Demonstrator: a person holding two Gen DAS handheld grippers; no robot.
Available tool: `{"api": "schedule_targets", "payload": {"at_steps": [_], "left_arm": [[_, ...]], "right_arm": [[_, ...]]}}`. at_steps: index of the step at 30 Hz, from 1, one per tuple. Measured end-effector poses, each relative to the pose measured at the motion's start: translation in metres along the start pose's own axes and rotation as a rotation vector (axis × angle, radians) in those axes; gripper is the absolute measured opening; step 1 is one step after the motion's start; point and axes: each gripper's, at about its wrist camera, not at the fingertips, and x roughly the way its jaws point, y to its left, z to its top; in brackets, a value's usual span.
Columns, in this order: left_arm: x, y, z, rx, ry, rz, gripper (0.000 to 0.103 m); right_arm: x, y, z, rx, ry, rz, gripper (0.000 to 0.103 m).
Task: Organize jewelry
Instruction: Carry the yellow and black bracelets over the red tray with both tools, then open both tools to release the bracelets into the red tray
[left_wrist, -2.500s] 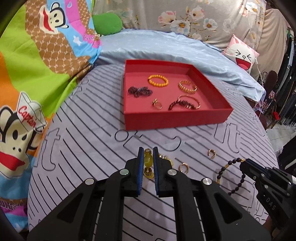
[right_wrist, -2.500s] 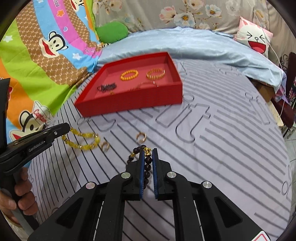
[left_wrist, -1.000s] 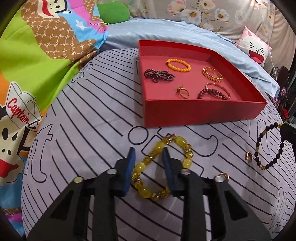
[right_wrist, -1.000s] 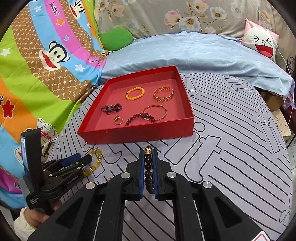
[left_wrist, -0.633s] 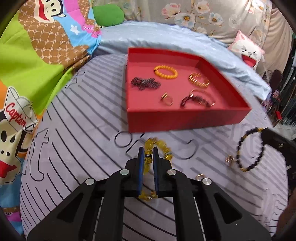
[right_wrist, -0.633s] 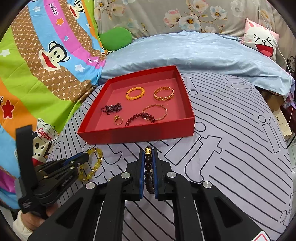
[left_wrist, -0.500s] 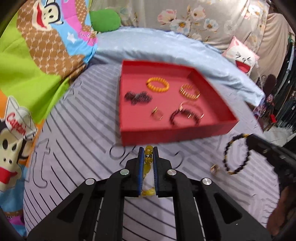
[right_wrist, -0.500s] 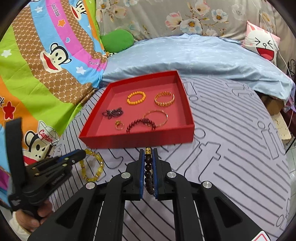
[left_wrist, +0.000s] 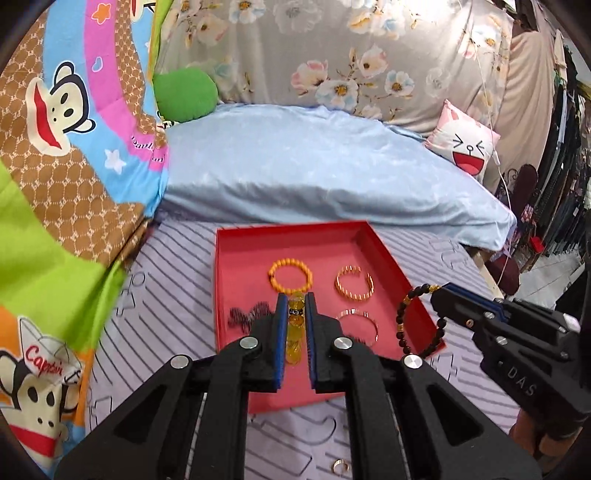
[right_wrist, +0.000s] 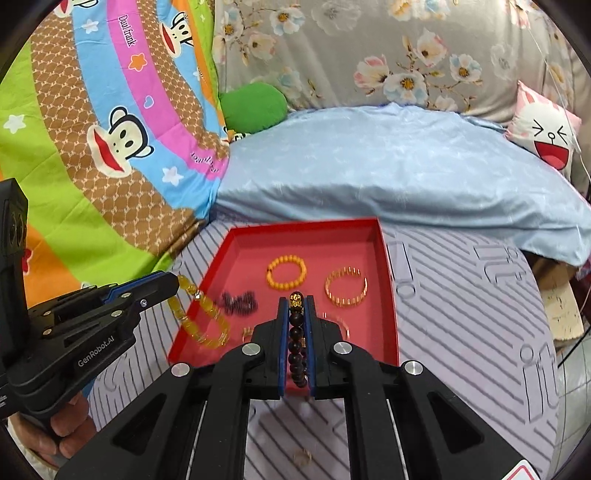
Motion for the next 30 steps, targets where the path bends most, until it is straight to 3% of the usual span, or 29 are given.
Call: {"api": "schedule_targets", "payload": {"at_steps": [5,14,25,30], "left_arm": [[0.013,0.006,0.014,0.001,-0.012,0.009,0.009],[0.059,0.023,0.036,-0.042,0.017,0.019,0.009],[0.117,0.042,0.036,-0.073,0.083,0.07,0.009],[0.125,0.045,0.029,-0.079,0.083,0.093,0.014]], "right_arm": [[0.019,0.001,0.011,-0.005,0.006,0.003,0.008],[0.083,-0.002,0.024,0.049,0.109,0.069,0.008],[0.147,-0.011,0.017,0.079,0.222,0.065,0.008],[0.15,-0.017,0.012,0.075,0.221,0.034,0.019]]}}
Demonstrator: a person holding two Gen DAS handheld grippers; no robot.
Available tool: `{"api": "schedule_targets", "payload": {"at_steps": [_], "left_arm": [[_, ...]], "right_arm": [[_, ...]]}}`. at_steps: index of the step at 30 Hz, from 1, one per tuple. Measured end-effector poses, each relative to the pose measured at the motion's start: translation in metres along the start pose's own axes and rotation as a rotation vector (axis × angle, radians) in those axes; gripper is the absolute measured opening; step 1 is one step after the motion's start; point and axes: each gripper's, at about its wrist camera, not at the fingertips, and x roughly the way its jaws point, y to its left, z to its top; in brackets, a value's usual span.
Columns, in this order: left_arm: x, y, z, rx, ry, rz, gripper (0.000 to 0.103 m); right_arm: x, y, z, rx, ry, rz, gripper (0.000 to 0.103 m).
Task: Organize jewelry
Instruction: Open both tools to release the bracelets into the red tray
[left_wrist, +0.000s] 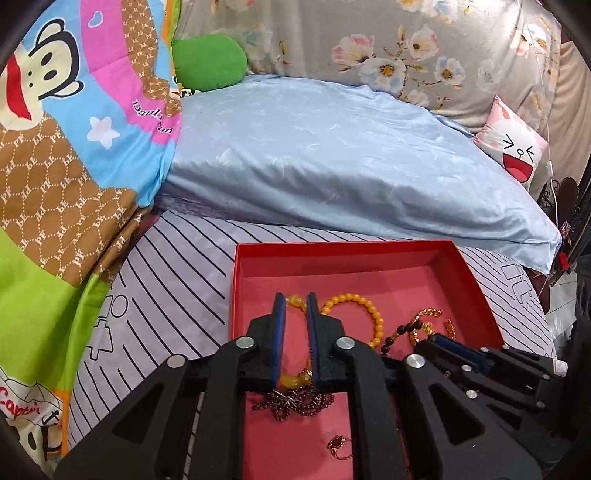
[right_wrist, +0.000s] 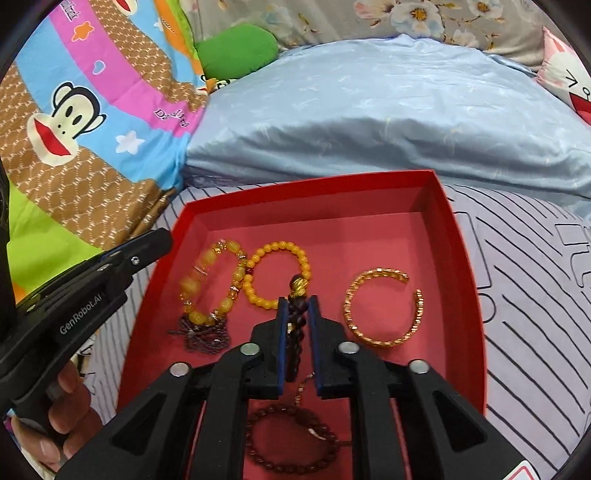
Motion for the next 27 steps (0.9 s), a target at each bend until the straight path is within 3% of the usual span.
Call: {"api": "schedule_targets", "payload": {"at_steps": [2,4,10,27], "left_arm": [[0.0,-0.001,-0.002,0.0,-0.005,0.018,0.029],[-0.002,-0.002,-0.004,0.01,-0.016,0.039,0.036],[-0.008,-0.005,-0.009,0.027,-0.025,0.056,0.038],[-0.066,-0.024,-0.039,0.073,-0.078,0.062,0.043]], "right_arm": [[-0.002,-0.003,0.0,0.009,-0.011,0.002,0.025],[-0.005,-0.005,-0.001,0.013,-0.022,0.002,0.029],[-0.019,0.002,-0.004,-0.03,-0.065,-0.036,0.031],[-0.076,0.008,-0.039,-0.04,-0.12,-0.036,0.031]]}}
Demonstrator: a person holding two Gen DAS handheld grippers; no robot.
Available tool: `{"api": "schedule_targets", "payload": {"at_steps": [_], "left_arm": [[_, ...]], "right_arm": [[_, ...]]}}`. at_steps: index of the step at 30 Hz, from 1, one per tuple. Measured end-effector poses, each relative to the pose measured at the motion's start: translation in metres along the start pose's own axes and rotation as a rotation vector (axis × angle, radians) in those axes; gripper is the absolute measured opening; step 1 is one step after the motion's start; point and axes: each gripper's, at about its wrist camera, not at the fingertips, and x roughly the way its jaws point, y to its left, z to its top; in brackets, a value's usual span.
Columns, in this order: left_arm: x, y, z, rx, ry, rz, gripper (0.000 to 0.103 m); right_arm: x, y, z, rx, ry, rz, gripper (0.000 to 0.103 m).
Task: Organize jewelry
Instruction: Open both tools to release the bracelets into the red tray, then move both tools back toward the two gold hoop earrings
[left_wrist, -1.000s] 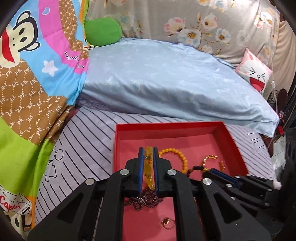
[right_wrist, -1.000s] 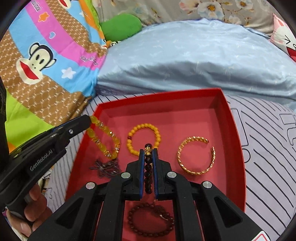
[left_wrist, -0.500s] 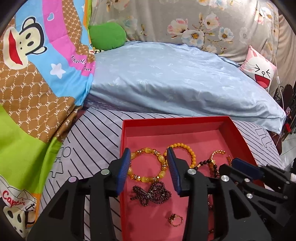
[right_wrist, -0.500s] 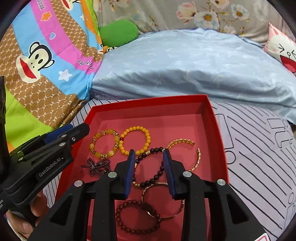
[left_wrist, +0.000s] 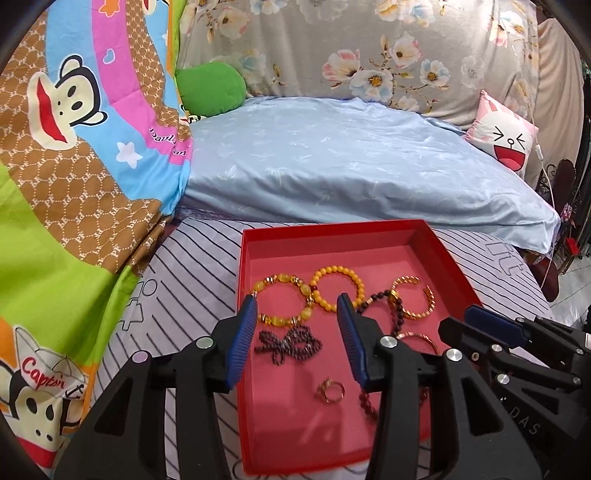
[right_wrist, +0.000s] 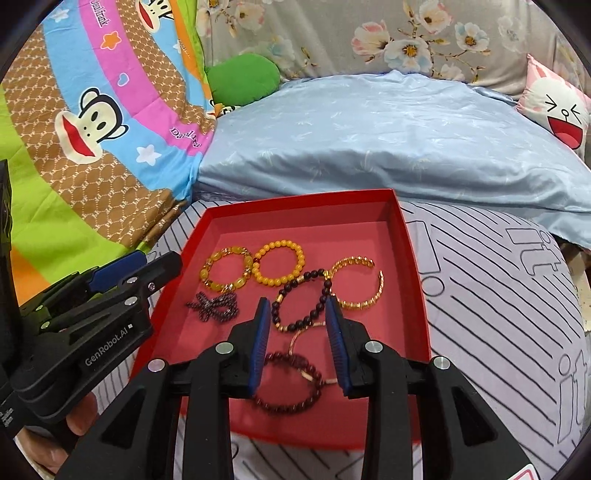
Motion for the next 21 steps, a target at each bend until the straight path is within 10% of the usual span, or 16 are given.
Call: {"api": "schedule_targets", "payload": {"at_steps": [21], "left_arm": [[-0.054,-0.011,-0.075,-0.016,0.042,0.0,0.044]], "right_arm": [[-0.06,0.005,-0.079,-0.019,0.008,-0.042,0.031]]}}
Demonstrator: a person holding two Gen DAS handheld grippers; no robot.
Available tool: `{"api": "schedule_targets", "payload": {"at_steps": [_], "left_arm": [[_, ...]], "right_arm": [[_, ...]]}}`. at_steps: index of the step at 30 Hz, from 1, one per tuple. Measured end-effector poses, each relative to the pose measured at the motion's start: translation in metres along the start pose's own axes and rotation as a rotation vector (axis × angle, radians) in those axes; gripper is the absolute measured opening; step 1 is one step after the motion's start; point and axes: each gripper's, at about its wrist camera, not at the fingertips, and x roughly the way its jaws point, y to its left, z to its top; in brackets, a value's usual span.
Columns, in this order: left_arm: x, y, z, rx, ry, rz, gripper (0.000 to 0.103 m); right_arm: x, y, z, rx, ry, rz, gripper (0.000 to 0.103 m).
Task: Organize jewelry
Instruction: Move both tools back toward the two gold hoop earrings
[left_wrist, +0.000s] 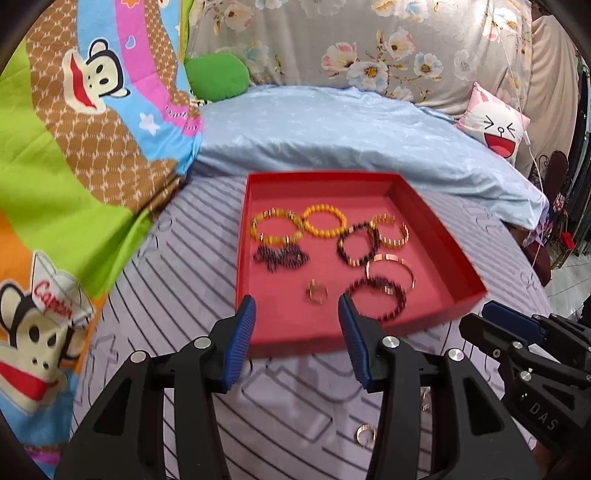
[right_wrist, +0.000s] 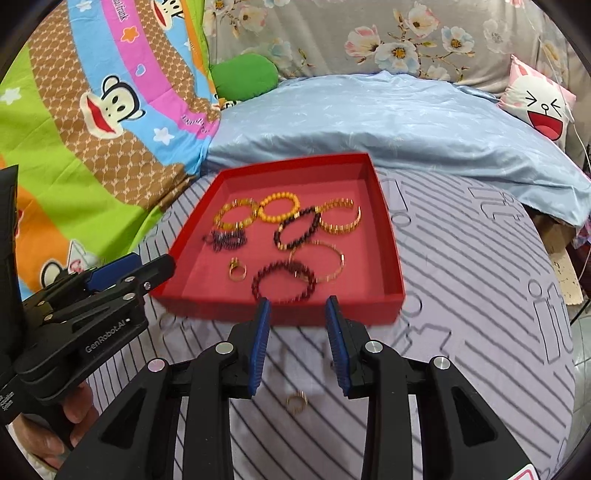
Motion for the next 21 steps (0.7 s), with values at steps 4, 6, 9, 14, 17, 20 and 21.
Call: {"api": "schedule_targets", "payload": {"at_steps": [4,6,9,14,17,20,21], "left_arm": [[-0.001,-0.002,-0.022,-0.009,0.029,-0.004,0.044],[-0.002,-0.003,-0.033,-0.012,0.038,-0.001,0.044],[-0.003,-0.003,-0.048,-0.01,0.05,-0.003,0.044],[-0.002,0.0,-0.07,-0.019,0.075,0.002,0.044],[-0.003,0.002,-0.08,-0.019,0.081,0.0,0.044],[-0.004,0.001,-0.089,-0.006,0.083,0.007,0.044],[-0.004,0.0,-0.091,-0.005,0.087,0.007,0.044]], "right_arm": [[-0.003,0.001,-0.022,-0.004,0.013,-0.016,0.031],[-0.003,0.001,-0.034,-0.008,0.022,-0.029,0.031],[0.0,0.002,-0.052,-0.02,0.047,-0.041,0.031],[0.007,0.002,-0.073,-0.009,0.079,-0.048,0.031],[0.01,0.001,-0.078,0.003,0.089,-0.044,0.031],[0.014,0.001,-0.08,0.006,0.093,-0.042,0.031],[0.015,0.002,-0.08,0.006,0.092,-0.041,0.031]]}}
